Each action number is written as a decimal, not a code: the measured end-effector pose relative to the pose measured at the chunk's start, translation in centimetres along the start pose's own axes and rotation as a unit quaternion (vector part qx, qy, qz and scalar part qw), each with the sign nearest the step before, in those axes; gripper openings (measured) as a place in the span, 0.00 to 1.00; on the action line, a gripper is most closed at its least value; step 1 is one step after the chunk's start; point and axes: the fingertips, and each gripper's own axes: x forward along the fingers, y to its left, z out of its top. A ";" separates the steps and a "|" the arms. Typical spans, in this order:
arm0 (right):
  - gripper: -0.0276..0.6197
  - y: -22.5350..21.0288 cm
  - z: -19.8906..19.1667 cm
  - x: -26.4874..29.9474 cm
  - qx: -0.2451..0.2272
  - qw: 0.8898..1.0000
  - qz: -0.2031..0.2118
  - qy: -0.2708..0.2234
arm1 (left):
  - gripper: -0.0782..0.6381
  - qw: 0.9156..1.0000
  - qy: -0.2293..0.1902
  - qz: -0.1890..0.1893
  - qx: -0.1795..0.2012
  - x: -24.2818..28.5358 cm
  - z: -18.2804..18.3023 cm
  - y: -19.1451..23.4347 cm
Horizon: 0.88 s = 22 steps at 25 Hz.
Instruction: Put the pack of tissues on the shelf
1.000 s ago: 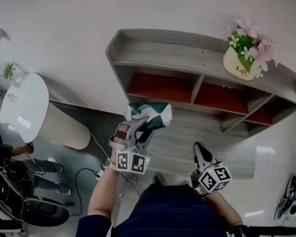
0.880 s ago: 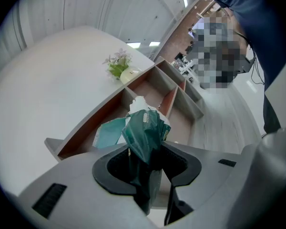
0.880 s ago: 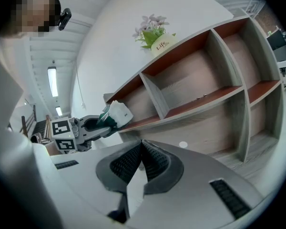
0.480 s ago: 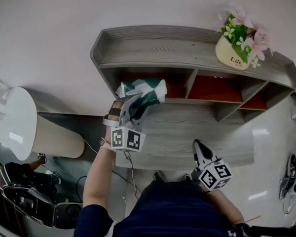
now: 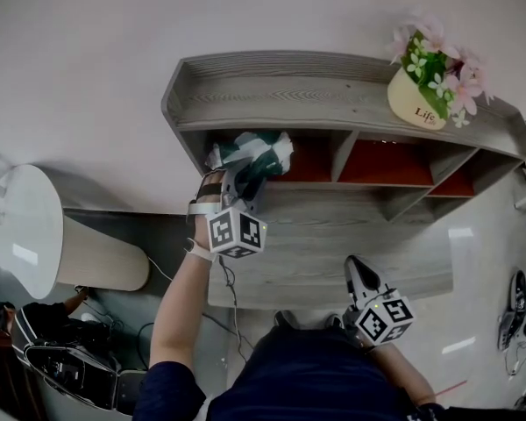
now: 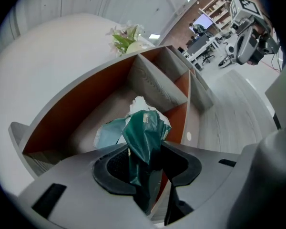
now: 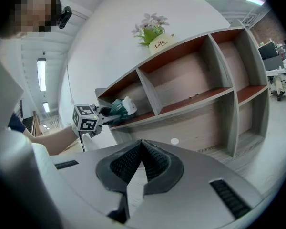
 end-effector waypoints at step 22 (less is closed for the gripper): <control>0.06 -1.5 -0.3 0.2 0.013 1.000 0.002 0.009 | 0.39 0.997 0.080 0.004 -0.004 4.2 -2.1 0.5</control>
